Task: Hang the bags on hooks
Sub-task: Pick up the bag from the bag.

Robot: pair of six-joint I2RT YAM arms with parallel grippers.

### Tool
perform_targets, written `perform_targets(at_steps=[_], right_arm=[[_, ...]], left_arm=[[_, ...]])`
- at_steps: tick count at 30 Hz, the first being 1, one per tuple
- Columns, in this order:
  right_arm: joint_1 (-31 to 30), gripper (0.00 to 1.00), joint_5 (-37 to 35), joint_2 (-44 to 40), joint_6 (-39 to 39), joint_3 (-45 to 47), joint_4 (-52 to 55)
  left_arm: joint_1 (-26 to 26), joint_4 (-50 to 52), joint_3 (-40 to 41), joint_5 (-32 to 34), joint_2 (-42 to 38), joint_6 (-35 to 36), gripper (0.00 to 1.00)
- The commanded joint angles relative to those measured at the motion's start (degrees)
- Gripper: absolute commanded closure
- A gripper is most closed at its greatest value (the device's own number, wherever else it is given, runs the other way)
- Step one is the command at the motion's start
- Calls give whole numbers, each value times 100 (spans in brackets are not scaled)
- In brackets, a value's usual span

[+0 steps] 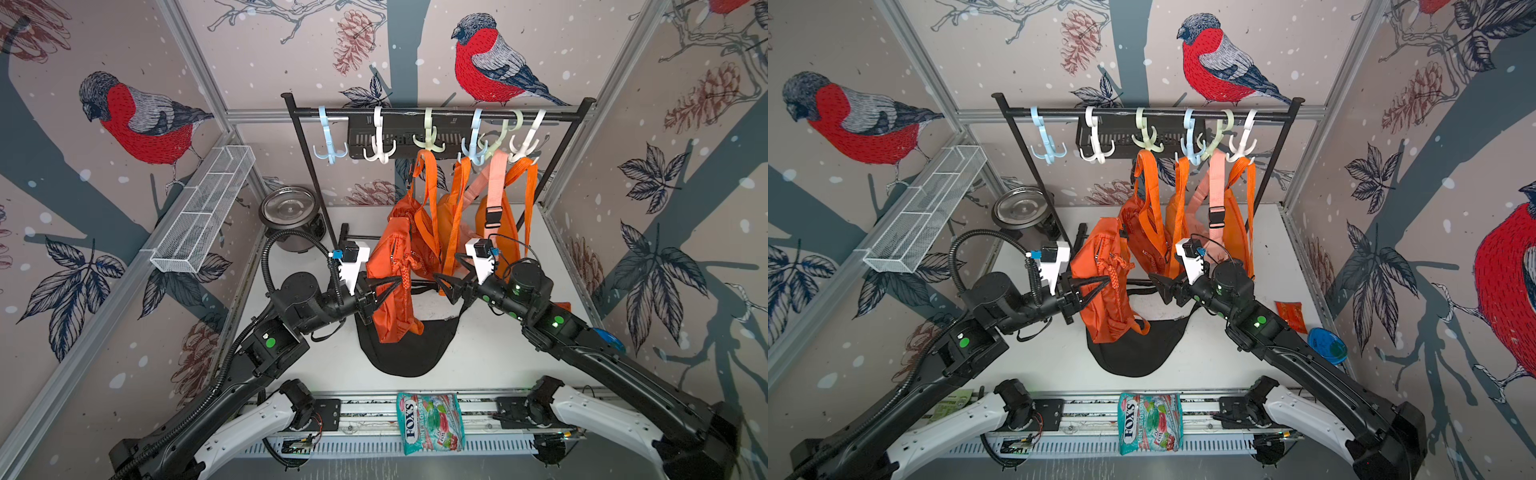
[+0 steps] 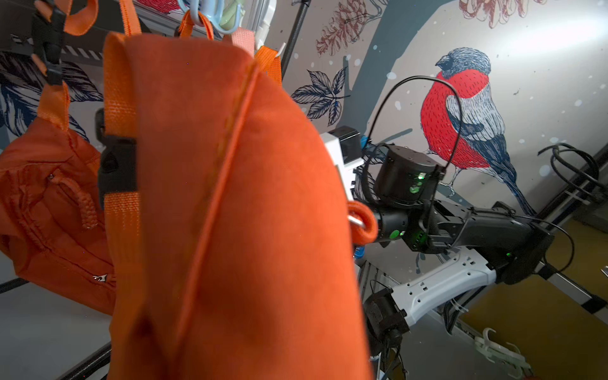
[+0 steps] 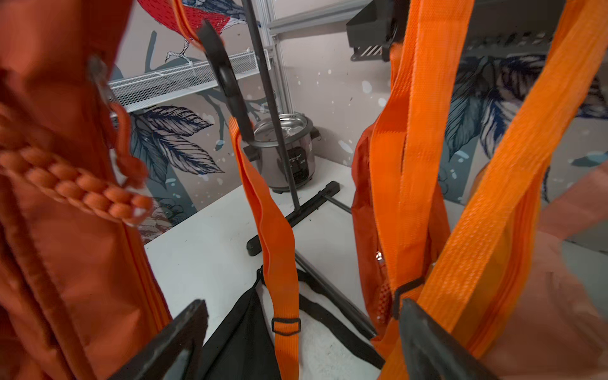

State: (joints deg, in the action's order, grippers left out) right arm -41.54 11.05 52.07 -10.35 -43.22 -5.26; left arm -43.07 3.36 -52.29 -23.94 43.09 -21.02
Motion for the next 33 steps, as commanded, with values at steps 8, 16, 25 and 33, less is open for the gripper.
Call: perform_targets(at_steps=[8, 16, 25, 33], right_arm=[[-226, 6, 675, 194, 139, -70, -400], [-1115, 1, -372, 555, 255, -213, -734], [-1232, 43, -1315, 1252, 21, -694, -976], [-1191, 95, -1515, 1443, 137, -1021, -756]], left_arm=[[18, 691, -837, -1214, 123, 615, 100], [18, 752, -872, -1144, 112, 616, 100], [16, 714, -752, -997, -81, 572, 100], [18, 752, -576, -843, -311, 601, 100]])
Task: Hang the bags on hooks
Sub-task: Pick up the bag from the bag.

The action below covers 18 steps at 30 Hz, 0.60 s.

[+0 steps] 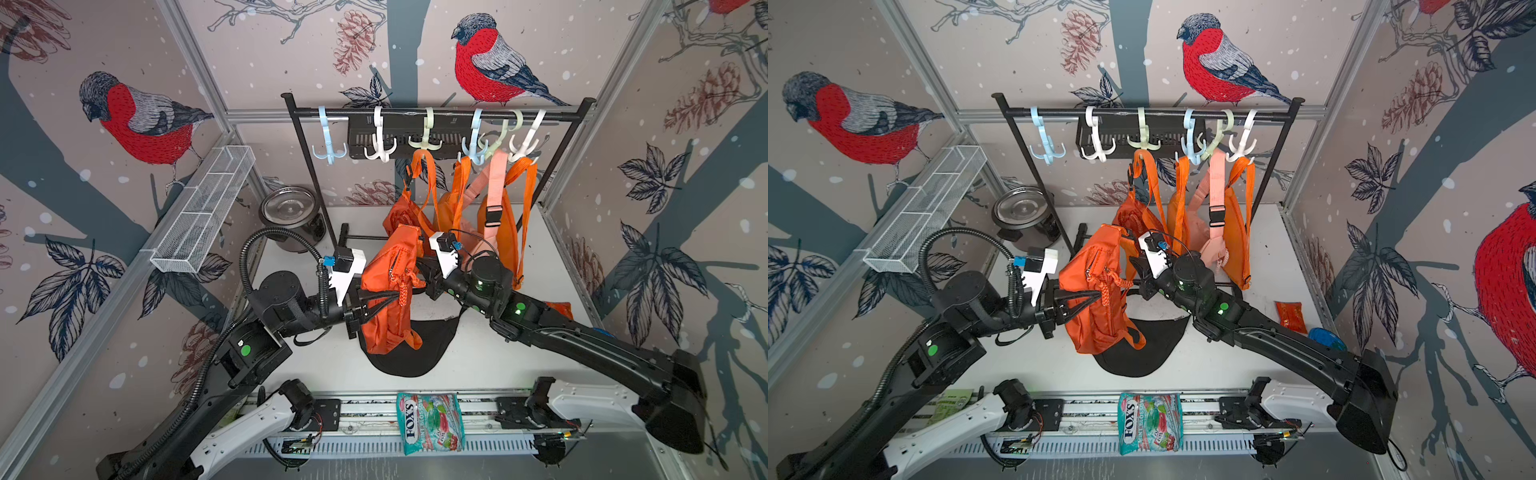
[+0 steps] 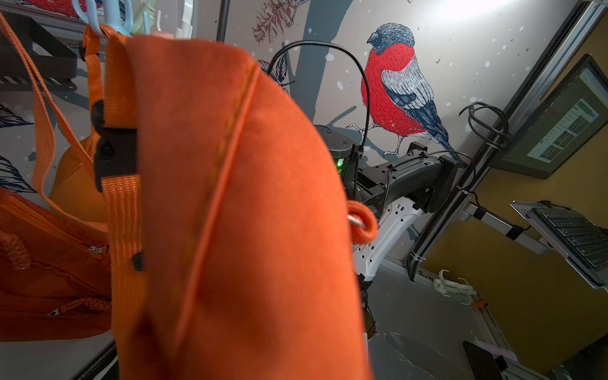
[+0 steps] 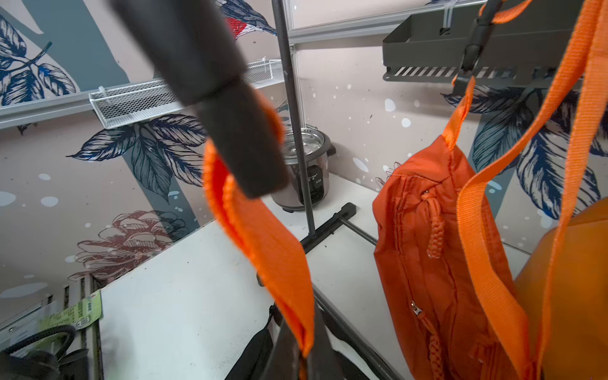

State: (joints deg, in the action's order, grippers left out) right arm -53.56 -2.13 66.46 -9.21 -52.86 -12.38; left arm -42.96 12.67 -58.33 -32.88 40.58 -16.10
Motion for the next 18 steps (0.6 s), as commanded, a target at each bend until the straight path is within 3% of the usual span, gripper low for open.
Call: perform_targets(at_steps=[1, 4, 10, 18], right_arm=[[19, 95, -243, -4, 33, -66, -52], [37, 95, -416, -52, 92, -97, -30], [193, 95, -787, -51, 205, -491, 256], [458, 95, -897, 508, 327, -1910, 759]], left_arm=[[3, -154, 45, 82, -87, 119, 100], [3, -99, 84, 419, -188, 151, 100], [15, 63, 347, 2260, -523, -46, 100], [16, 114, 410, 2869, -548, -179, 100]])
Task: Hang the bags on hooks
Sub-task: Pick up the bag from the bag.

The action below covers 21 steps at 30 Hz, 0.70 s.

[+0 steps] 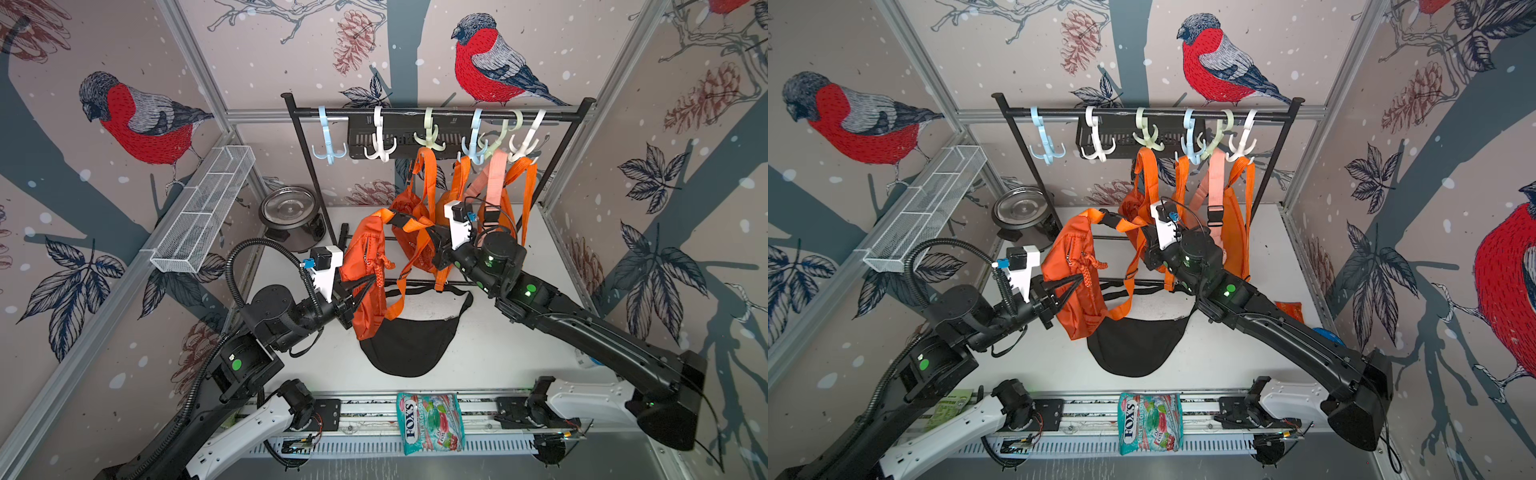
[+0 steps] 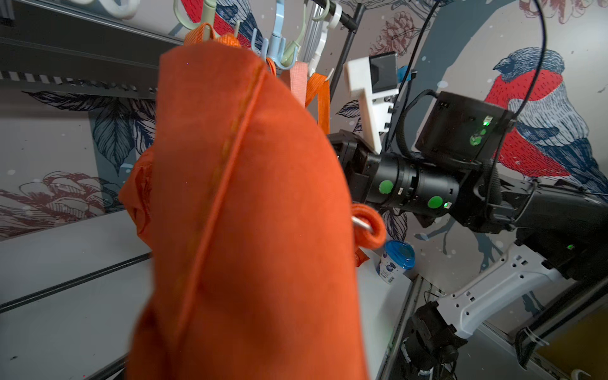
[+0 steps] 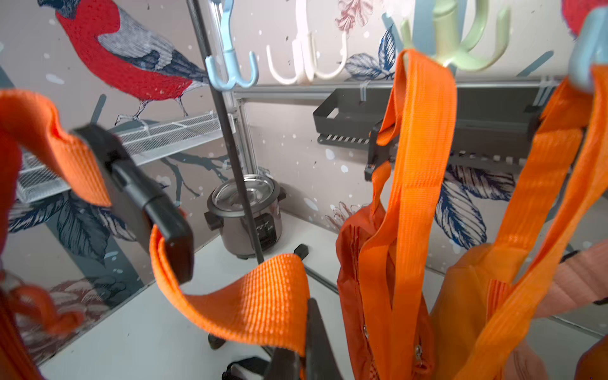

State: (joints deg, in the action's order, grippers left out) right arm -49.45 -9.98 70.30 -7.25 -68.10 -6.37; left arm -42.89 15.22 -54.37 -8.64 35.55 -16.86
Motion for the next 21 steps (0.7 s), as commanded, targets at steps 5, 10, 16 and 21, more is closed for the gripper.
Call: perform_targets(at_steps=[5, 10, 16, 21], right_arm=[[163, 95, 52, 886, 283, -1488, 463], [304, 95, 279, 1530, 375, -2578, 804], [446, 95, 373, 2216, 414, -3657, 1119], [542, 95, 369, 2848, 496, -4753, 1532]], left_arm=[[9, -184, -30, 787, -17, -124, 100], [18, -180, -249, 1104, 306, -81, 100], [271, -265, -669, 1028, 731, -8, 100], [915, -360, -845, 697, 953, -196, 100]])
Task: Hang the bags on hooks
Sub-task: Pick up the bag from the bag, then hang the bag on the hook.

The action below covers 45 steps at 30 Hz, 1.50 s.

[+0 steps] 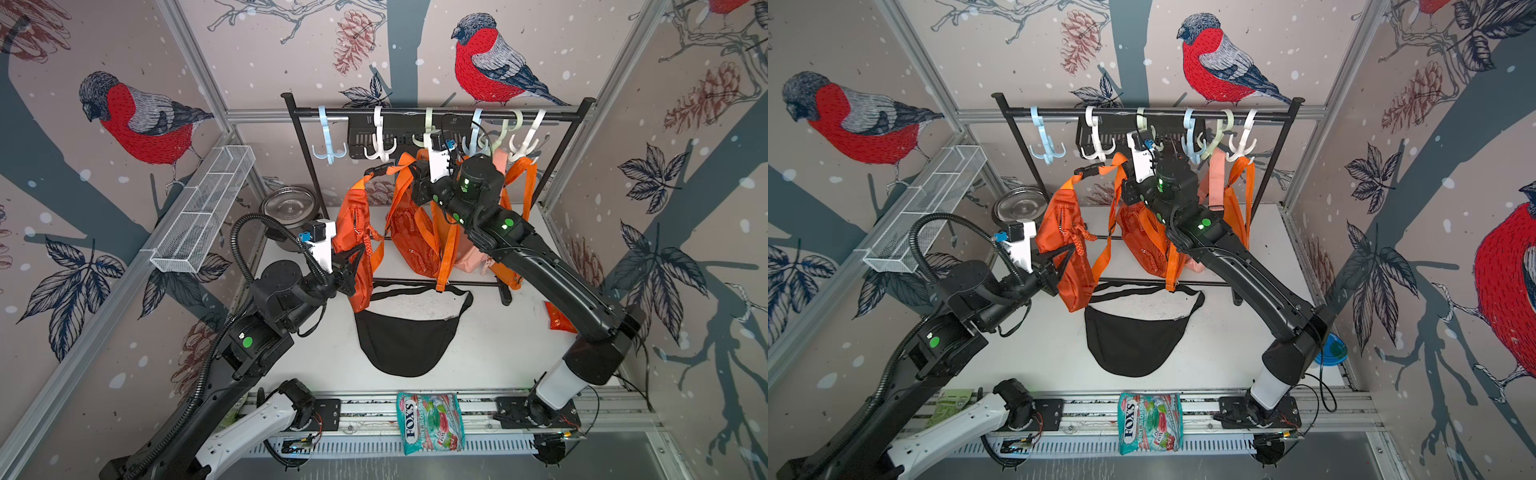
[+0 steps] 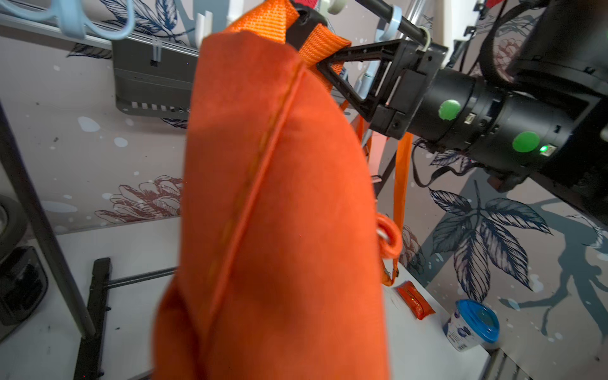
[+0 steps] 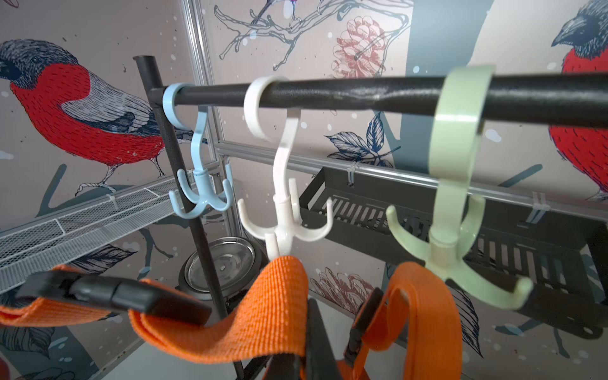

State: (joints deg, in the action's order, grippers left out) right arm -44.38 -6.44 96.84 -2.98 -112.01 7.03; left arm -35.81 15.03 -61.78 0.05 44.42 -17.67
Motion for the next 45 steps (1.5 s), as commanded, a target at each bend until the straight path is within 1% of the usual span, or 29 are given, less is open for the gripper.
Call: perform_targets(at_steps=[1, 5, 11, 17, 24, 29, 33, 35, 40, 45], right_arm=[[56, 95, 17, 302, 85, -552, 262], [113, 95, -6, 733, 139, -1249, 483], [124, 95, -42, 1261, 241, -2084, 771], [128, 93, -33, 1484, 313, -2230, 826], [135, 89, -68, 1671, 469, -2324, 1037], [134, 81, -68, 1749, 518, -2352, 1158], [138, 69, -79, 1773, 543, -2318, 1244], [140, 64, -95, 1748, 553, -2260, 1274], [138, 55, -122, 1555, 553, -1841, 1151], [133, 49, -122, 1330, 512, -1423, 988]], left_arm=[[300, -342, -144, -208, 88, -135, 100], [484, -378, -244, -266, 176, -182, 100], [547, -345, -424, -288, 311, -214, 100], [610, -337, -395, -423, 409, -363, 100], [679, -471, -54, -600, 353, -602, 100], [734, -582, 225, -706, 254, -765, 100], [760, -624, 396, -758, 177, -863, 100], [762, -634, 430, -767, 129, -890, 100], [769, -669, 702, -795, -6, -982, 100], [769, -823, 1026, -908, -99, -1165, 100]])
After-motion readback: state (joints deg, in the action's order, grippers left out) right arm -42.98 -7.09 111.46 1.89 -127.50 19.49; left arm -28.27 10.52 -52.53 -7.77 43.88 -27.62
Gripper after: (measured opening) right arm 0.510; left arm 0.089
